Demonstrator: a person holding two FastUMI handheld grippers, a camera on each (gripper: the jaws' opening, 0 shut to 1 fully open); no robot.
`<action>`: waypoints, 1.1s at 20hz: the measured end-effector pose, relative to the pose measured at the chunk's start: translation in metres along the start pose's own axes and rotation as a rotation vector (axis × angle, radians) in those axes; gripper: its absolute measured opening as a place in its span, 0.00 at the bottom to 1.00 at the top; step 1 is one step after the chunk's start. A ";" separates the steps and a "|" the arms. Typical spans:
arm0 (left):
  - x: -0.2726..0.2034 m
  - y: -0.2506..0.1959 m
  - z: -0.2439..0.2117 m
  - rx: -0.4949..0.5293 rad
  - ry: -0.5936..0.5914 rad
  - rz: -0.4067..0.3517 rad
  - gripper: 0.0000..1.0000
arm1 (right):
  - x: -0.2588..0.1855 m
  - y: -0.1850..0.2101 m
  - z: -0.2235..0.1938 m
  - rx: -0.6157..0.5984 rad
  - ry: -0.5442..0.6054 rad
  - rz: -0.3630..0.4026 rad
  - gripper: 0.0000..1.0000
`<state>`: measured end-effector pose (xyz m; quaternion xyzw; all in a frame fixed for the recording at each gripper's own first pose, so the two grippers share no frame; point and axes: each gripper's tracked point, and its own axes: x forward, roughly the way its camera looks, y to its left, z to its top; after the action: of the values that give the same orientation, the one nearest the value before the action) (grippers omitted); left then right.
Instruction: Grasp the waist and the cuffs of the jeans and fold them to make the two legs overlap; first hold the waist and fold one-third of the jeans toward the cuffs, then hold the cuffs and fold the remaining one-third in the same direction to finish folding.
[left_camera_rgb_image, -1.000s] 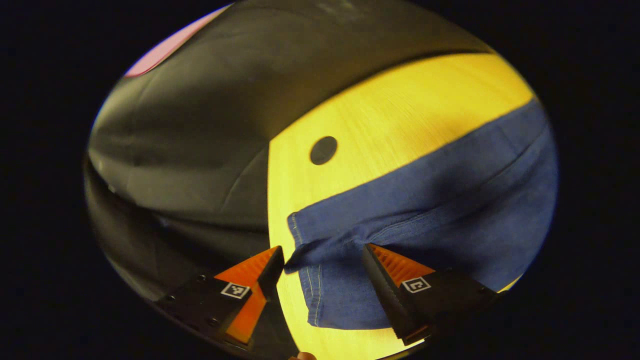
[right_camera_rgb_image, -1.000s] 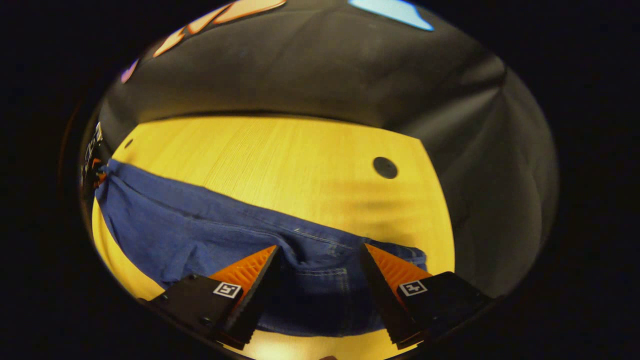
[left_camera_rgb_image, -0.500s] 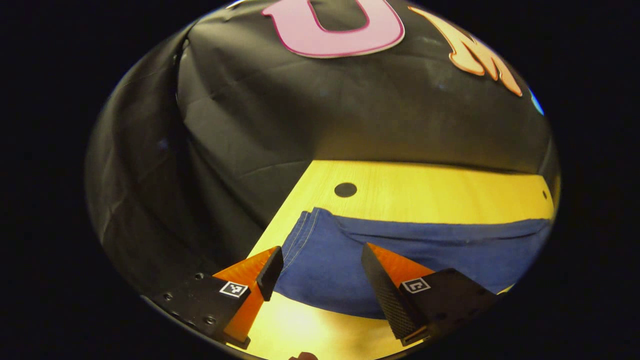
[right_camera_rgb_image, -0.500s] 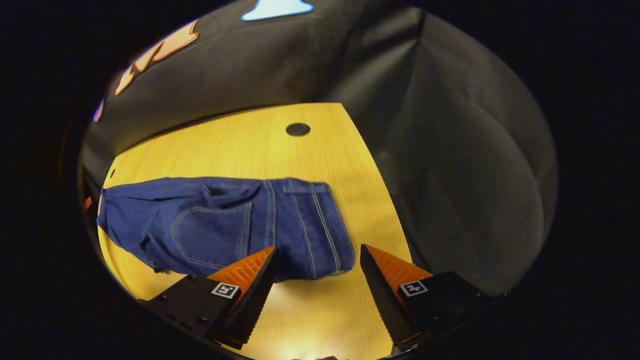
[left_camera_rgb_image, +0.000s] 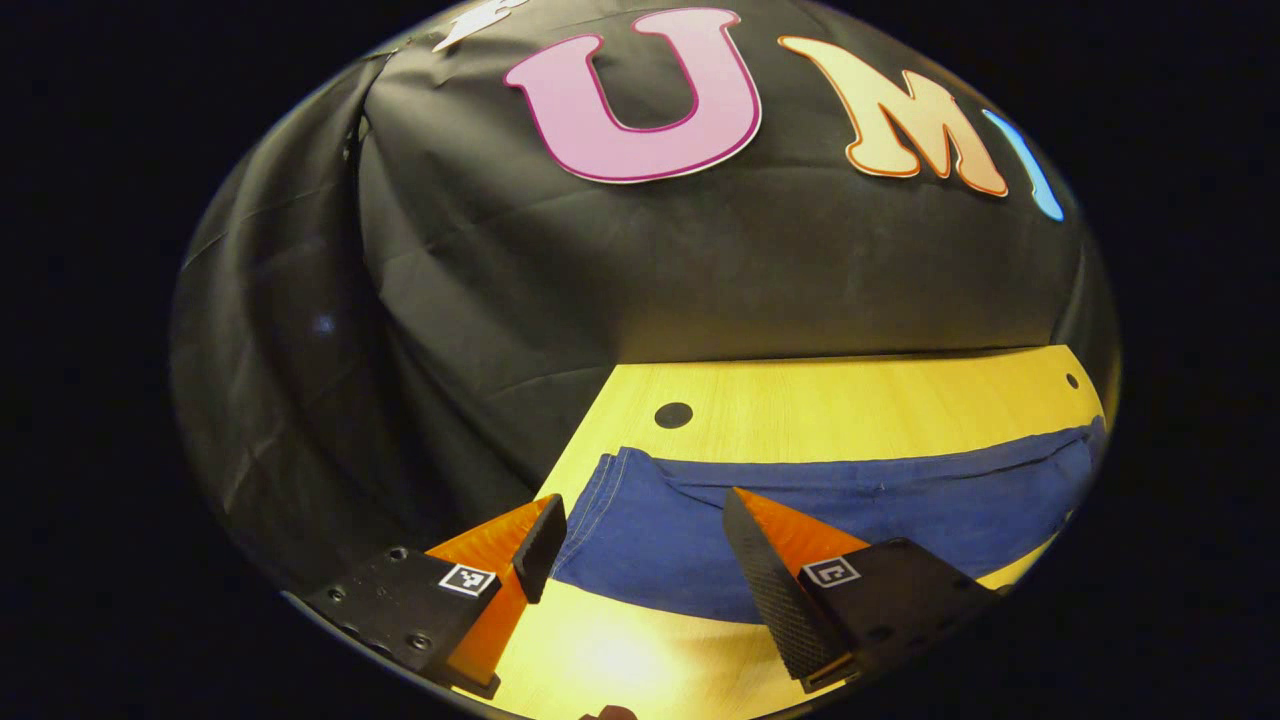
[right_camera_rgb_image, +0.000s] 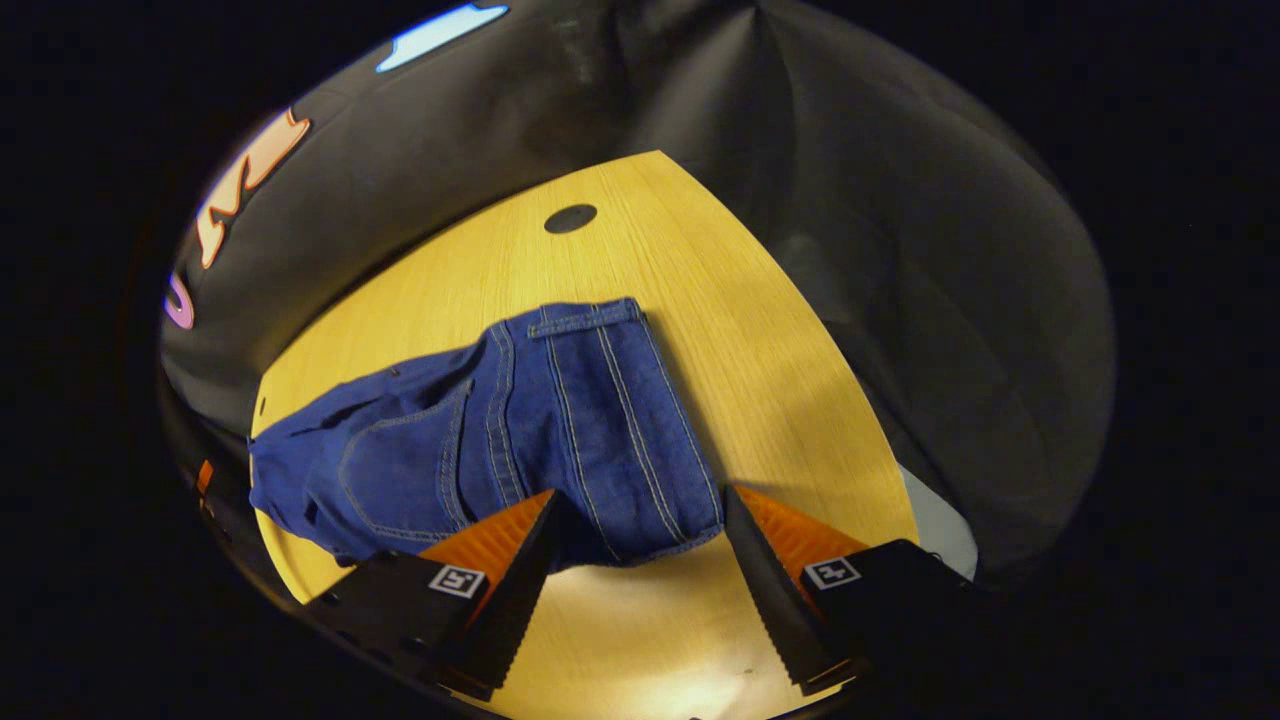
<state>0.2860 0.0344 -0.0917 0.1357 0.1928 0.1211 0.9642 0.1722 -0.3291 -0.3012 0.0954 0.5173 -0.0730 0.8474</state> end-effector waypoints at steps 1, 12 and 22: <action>-0.003 -0.002 0.001 0.006 -0.003 -0.001 0.95 | -0.001 0.001 0.000 -0.008 -0.014 0.001 0.94; -0.010 -0.038 0.011 -0.004 -0.012 -0.082 0.95 | 0.005 0.018 -0.003 -0.133 -0.033 -0.047 0.13; 0.000 -0.027 0.002 -0.035 -0.005 -0.163 0.96 | -0.034 0.031 0.019 -0.156 -0.202 -0.301 0.03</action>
<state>0.2918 0.0082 -0.0980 0.1028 0.1987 0.0455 0.9736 0.1799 -0.3029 -0.2594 -0.0569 0.4420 -0.1679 0.8793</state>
